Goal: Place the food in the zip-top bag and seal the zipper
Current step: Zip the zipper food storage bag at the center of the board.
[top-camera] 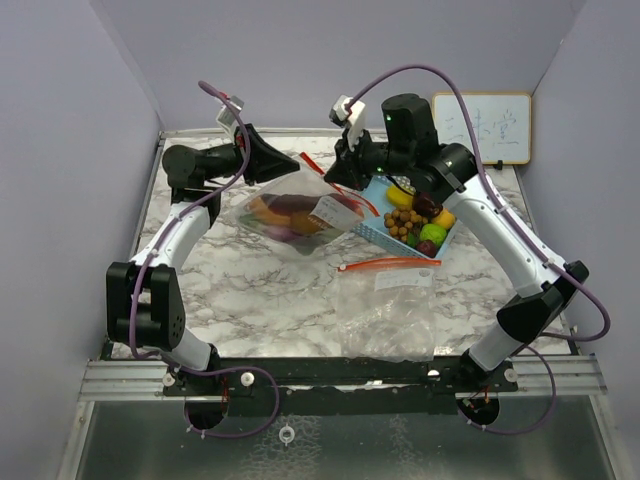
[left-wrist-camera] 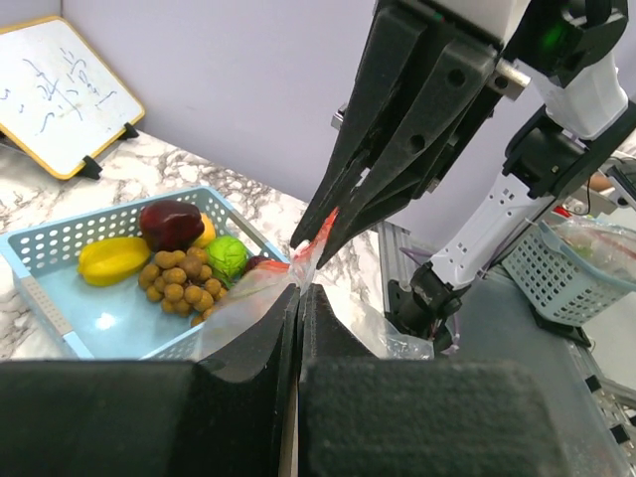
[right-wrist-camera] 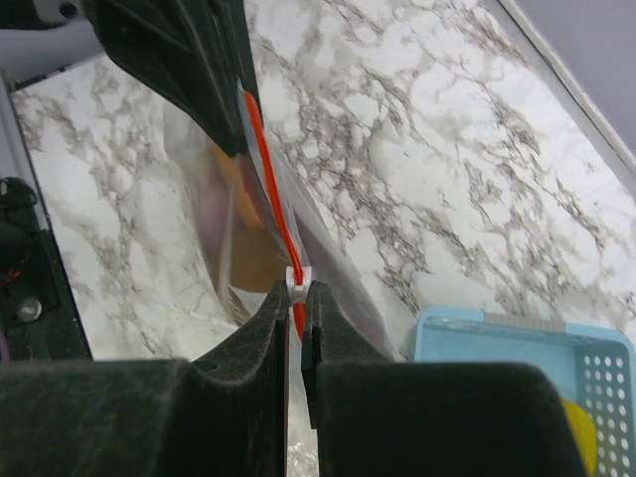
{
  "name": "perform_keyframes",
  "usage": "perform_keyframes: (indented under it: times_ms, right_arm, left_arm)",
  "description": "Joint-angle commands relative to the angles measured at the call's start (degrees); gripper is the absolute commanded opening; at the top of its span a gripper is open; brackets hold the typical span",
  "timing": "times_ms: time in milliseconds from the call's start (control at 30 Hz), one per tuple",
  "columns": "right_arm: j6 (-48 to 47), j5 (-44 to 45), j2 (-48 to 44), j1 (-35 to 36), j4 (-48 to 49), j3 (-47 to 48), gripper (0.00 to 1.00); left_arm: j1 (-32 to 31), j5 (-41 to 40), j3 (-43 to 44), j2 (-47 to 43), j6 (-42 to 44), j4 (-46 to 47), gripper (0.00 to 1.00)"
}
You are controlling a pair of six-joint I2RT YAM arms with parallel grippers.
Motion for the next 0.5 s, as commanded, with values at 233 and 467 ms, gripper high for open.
perform_keyframes:
  times_ms: [233,467]
  right_arm:
    - [0.23,17.80,-7.26,-1.67,-3.19,-15.93,0.02]
    - [3.91,26.33,-11.77,-2.71,-3.63,-25.82,0.02]
  left_arm:
    - [7.19,-6.90,0.99,-2.02,1.91,-0.67,0.00]
    - [9.51,-6.99,2.22,-1.36,7.81,-11.38,0.00]
